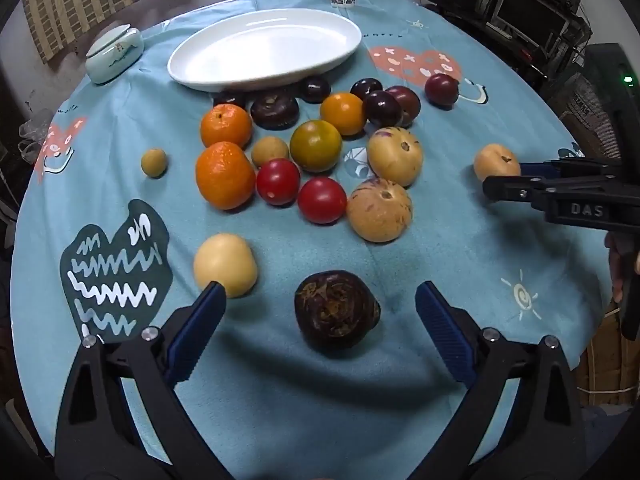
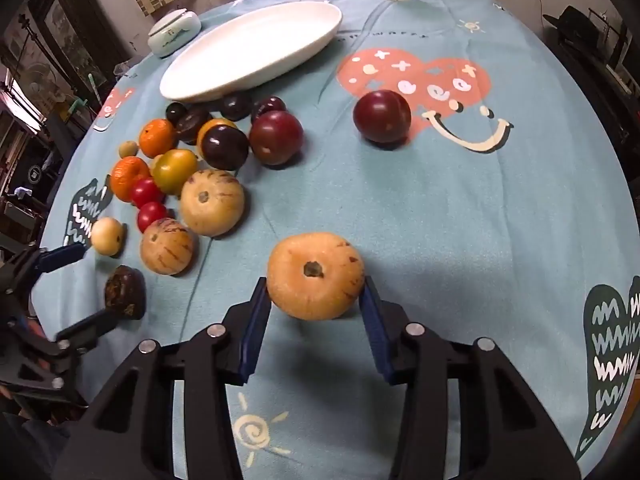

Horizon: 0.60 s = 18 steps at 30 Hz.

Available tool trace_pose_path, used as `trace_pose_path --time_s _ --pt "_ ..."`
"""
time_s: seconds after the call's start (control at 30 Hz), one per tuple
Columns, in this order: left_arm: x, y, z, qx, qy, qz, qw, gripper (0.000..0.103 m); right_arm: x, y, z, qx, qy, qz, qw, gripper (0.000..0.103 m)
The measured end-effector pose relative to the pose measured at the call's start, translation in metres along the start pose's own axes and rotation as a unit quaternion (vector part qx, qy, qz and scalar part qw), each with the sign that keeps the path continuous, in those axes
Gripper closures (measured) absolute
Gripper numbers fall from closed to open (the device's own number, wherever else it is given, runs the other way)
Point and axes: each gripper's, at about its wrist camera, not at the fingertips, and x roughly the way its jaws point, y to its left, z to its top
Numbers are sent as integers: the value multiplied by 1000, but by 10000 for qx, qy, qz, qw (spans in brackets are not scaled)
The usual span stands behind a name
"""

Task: Organize fruits
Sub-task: 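Grasp the dark brown fruit with the left gripper while the right gripper holds a tan fruit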

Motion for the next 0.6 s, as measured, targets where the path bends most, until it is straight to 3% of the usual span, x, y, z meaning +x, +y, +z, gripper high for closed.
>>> trace_pose_path --time_s 0.6 --pt "7 6 6 -97 22 208 9997 11 -4 20 -6 -219 100 -10 9997 57"
